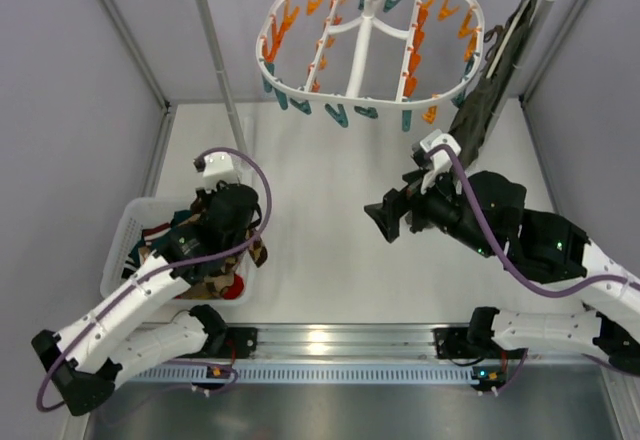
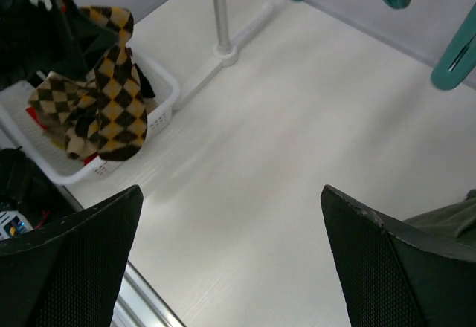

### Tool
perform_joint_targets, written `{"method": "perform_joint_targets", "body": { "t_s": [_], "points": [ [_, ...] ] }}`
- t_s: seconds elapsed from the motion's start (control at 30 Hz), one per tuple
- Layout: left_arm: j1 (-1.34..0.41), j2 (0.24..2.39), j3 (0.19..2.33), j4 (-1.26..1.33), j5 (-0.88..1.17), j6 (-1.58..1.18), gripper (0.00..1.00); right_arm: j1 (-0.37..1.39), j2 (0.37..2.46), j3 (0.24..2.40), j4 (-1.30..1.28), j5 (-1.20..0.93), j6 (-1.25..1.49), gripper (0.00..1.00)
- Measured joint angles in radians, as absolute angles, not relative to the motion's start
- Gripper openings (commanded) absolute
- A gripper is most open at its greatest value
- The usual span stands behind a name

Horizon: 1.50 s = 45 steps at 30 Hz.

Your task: Remove the socks clipped to the hanger

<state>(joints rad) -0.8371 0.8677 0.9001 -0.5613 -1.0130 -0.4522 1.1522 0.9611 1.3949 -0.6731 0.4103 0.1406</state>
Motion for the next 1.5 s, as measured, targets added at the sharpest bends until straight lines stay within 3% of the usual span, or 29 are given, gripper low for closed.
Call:
{"method": "perform_joint_targets", "body": {
  "t_s": [0.2,0.47,0.53,0.6,0.73,0.97,1.1,1.13,1.23,1.47,1.5],
  "points": [
    [-0.56,0.879,0.965,-0.607,-0.867,-0.489,0.0,1.154,0.872,1.281,-0.626,0.331,0.151,0.99],
    [0.013,0.867,0.988,-0.615,-0.64,-0.555,0.0,1.155,0.825,1.215,-0.562,0.294,0.159,0.99],
    [0.102,0.86,0.987,-0.618,-0.622,-0.575,0.08,1.155,0.81,1.198,-0.553,0.289,0.16,1.0],
    [0.155,0.855,0.977,-0.617,-0.62,-0.599,0.07,1.155,0.793,1.183,-0.54,0.286,0.16,1.0],
    [0.262,0.873,0.909,-0.606,-0.551,-0.659,0.06,1.155,0.754,1.15,-0.522,0.281,0.161,0.99],
    [0.525,1.051,0.632,-0.502,-0.239,-0.767,0.04,1.156,0.682,1.093,-0.495,0.279,0.171,0.99],
    [0.567,1.066,0.591,-0.472,-0.17,-0.787,0.22,1.156,0.656,1.068,-0.489,0.279,0.18,0.99],
    [0.567,1.047,0.591,-0.466,-0.158,-0.785,0.42,1.156,0.655,1.066,-0.487,0.28,0.181,0.99],
    [0.567,0.967,0.593,-0.463,-0.134,-0.777,0.7,1.156,0.657,1.065,-0.486,0.279,0.186,1.0],
    [0.568,0.762,0.725,-0.519,-0.129,-0.74,0.98,1.156,0.657,1.065,-0.485,0.28,0.189,0.99],
    [0.568,0.742,0.751,-0.53,-0.128,-0.728,0.98,1.156,0.657,1.065,-0.485,0.28,0.189,0.99]
  ]
}}
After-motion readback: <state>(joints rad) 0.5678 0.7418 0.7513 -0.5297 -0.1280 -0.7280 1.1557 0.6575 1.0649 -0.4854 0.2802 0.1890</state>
